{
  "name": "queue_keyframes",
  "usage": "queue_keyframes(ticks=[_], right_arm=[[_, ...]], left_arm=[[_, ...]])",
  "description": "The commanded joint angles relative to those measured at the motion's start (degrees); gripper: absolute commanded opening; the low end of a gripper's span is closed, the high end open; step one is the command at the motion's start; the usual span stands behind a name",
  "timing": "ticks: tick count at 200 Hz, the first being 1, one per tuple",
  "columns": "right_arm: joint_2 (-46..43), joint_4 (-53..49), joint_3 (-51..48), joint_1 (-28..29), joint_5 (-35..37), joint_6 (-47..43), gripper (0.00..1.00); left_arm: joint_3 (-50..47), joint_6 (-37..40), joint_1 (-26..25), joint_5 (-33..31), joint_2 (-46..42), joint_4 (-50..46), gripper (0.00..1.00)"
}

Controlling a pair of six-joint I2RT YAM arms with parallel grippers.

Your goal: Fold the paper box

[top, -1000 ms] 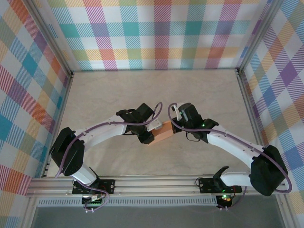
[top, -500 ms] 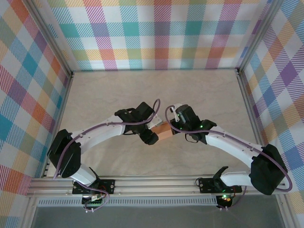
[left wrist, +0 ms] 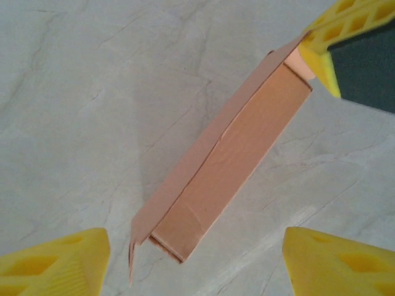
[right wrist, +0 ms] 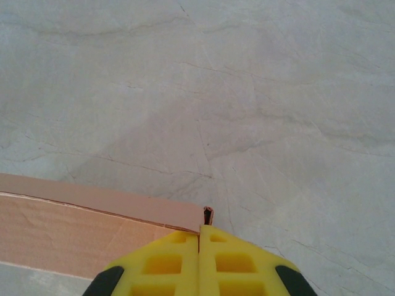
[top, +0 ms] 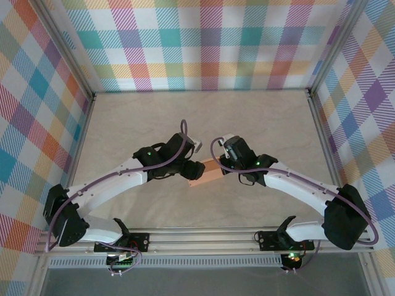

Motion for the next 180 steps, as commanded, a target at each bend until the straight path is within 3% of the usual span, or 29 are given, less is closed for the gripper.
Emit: queue_keyframes(ticks=[1, 115, 180], right_arm=[[0.7, -3.2, 0.9, 0.5, 0.6, 0.6, 0.0], [1.4, -3.6, 1.3, 0.7, 0.1, 0.5, 0.0], [1.3, -3.3, 1.3, 0.7, -0.6, 0.8, 0.0]], left_arm=[[-1.7, -3.4, 0.1, -4.8, -2.7, -3.9, 0.63], [1.6, -5.3, 2.0, -5.1, 3.1, -7.7, 0.28], [1.4, -6.3, 2.4, -5.3, 4.6, -7.1, 0.2]])
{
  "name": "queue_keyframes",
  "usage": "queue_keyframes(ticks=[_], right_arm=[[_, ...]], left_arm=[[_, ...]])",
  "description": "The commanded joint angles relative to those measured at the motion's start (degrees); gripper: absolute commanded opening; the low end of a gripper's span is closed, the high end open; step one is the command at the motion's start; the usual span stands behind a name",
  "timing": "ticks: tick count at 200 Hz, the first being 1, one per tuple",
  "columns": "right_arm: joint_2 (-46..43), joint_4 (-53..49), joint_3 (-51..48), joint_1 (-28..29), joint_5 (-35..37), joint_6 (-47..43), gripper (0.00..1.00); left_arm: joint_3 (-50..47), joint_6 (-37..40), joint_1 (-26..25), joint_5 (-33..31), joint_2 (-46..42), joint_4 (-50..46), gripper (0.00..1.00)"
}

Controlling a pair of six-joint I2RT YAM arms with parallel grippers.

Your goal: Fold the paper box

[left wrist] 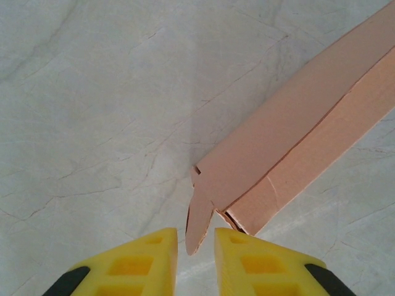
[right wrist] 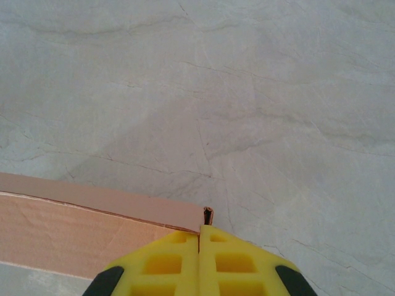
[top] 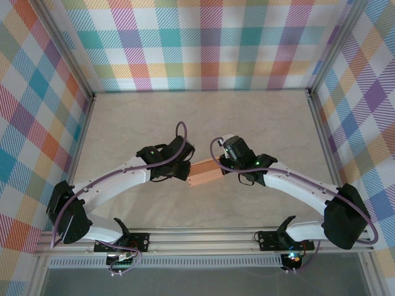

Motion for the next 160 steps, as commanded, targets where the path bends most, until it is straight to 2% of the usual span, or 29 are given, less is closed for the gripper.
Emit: queue_keyframes(ticks=[1, 20, 37, 54, 77, 130, 160], right_arm=[[1.0, -2.9, 1.0, 0.6, -1.0, 0.8, 0.0], [1.3, -2.8, 1.0, 0.6, -1.2, 0.9, 0.0], [1.3, -2.8, 0.9, 0.6, -1.4, 1.1, 0.0], [1.2, -2.6, 0.8, 0.6, -1.5, 1.2, 0.0], [1.2, -2.6, 0.8, 0.6, -1.6, 1.4, 0.0], [1.3, -2.8, 0.8, 1.1, -1.2, 1.4, 0.0], [1.4, -2.8, 0.6, 1.2, -1.0, 1.4, 0.0]], left_arm=[[1.6, -0.8, 0.7, -0.6, 1.3, -0.9, 0.2], [1.7, -1.2, 0.7, -0.2, 1.6, -0.8, 0.15], [1.7, -2.6, 1.1, 0.0, 1.5, -0.5, 0.04], [1.5, -3.9, 1.5, 0.2, 1.2, -0.2, 0.0], [1.7, -7.1, 2.0, 1.0, 1.1, 0.0, 0.0], [4.9, -21.0, 2.3, 1.8, 4.2, -2.1, 0.0], [4.6, -26.4, 2.3, 4.6, 4.9, 0.2, 0.0]])
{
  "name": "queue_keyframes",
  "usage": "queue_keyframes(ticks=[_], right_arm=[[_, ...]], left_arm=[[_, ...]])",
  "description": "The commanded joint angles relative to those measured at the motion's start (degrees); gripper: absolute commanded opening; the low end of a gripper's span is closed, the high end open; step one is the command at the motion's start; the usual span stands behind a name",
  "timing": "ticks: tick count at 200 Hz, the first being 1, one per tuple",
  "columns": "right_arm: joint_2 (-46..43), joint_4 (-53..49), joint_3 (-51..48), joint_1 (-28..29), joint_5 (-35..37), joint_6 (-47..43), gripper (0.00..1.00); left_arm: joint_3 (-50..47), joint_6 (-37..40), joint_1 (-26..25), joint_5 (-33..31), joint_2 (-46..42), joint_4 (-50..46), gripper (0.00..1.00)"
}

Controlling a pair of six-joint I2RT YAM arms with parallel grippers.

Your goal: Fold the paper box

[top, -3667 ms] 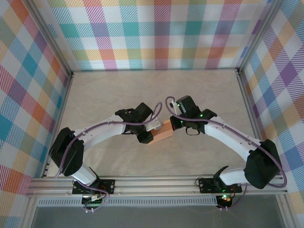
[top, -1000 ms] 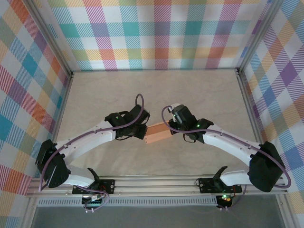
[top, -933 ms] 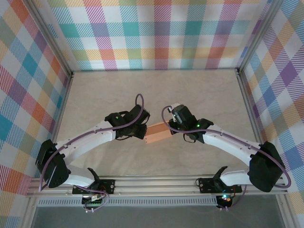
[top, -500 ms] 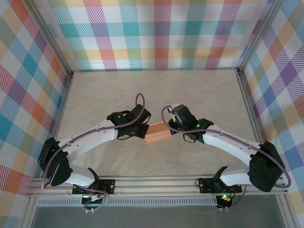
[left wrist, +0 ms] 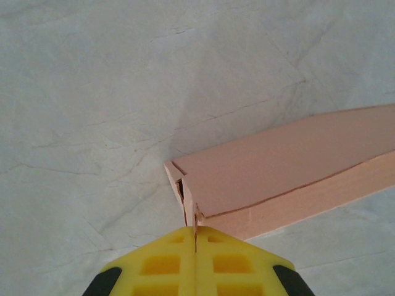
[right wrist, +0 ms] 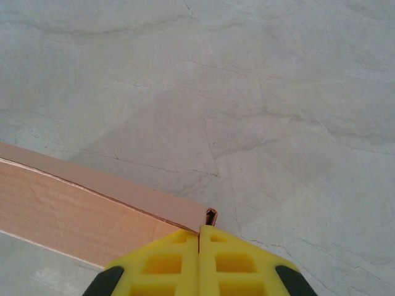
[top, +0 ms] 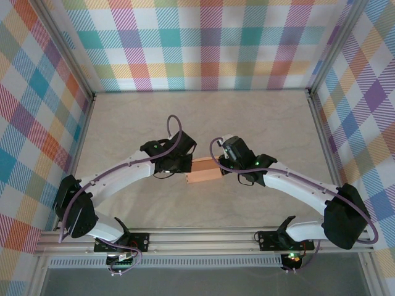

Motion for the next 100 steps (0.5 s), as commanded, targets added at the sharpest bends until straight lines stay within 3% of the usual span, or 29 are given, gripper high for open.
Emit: queue_keyframes(ticks=[1, 100], right_arm=[[1.3, -2.8, 0.6, 0.8, -0.5, 0.8, 0.0], [1.5, -1.1, -0.7, 1.0, -0.7, 1.0, 0.0]], left_arm=[[1.3, -7.5, 0.3, 2.8, 0.9, 0.8, 0.0], [-3.1, -6.2, 0.6, 1.4, -0.5, 4.2, 0.0]])
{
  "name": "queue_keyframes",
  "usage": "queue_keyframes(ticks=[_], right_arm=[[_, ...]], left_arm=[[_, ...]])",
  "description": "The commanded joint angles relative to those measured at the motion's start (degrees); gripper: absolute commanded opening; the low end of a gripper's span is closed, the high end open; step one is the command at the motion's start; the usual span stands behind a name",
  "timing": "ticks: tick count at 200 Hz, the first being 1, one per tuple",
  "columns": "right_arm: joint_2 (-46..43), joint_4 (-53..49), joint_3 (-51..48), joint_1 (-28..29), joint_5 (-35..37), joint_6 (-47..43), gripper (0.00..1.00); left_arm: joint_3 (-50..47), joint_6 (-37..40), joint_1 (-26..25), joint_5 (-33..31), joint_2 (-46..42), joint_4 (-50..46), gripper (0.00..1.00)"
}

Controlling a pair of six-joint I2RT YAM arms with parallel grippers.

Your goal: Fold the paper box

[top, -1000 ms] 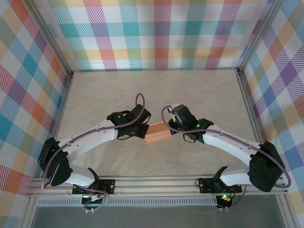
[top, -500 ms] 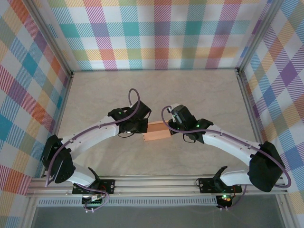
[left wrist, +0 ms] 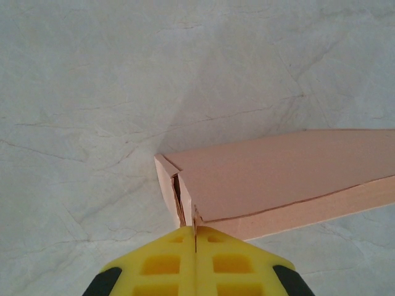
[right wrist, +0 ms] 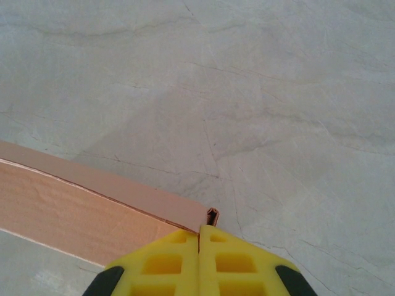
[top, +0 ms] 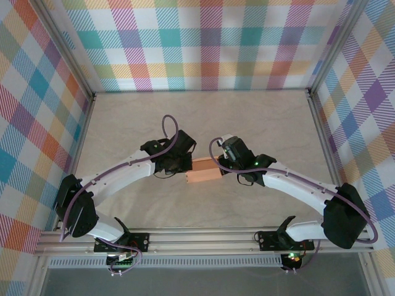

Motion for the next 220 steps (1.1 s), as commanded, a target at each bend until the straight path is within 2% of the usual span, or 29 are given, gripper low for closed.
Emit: queue_keyframes(ticks=[1, 107, 154, 165, 190, 220], right_arm=[[1.1, -1.3, -0.8, 0.8, -1.1, 0.6, 0.0], [-2.1, 5.8, -7.7, 1.3, -2.1, 0.6, 0.02], [-7.0, 7.4, -9.5, 1.3, -3.3, -0.5, 0.1], [-7.4, 7.6, -9.9, 1.4, -3.3, -0.4, 0.15], [-8.7, 7.7, -10.1, 1.4, -3.3, 0.1, 0.43], [-11.7, 8.0, -9.6, 1.3, -2.9, 1.6, 0.65]], left_arm=[[-2.8, 0.7, 0.3, 0.4, -0.9, 3.2, 0.0], [-11.4, 2.1, 0.1, -0.9, -3.9, 8.0, 0.0], [-11.2, 2.4, -0.5, -2.2, -3.5, 7.5, 0.0], [-11.2, 2.5, -0.6, -2.2, -3.2, 7.4, 0.0], [-10.9, 2.4, -0.9, -2.7, -2.9, 6.9, 0.0], [-11.0, 2.5, -1.1, -2.9, -2.9, 6.9, 0.0]])
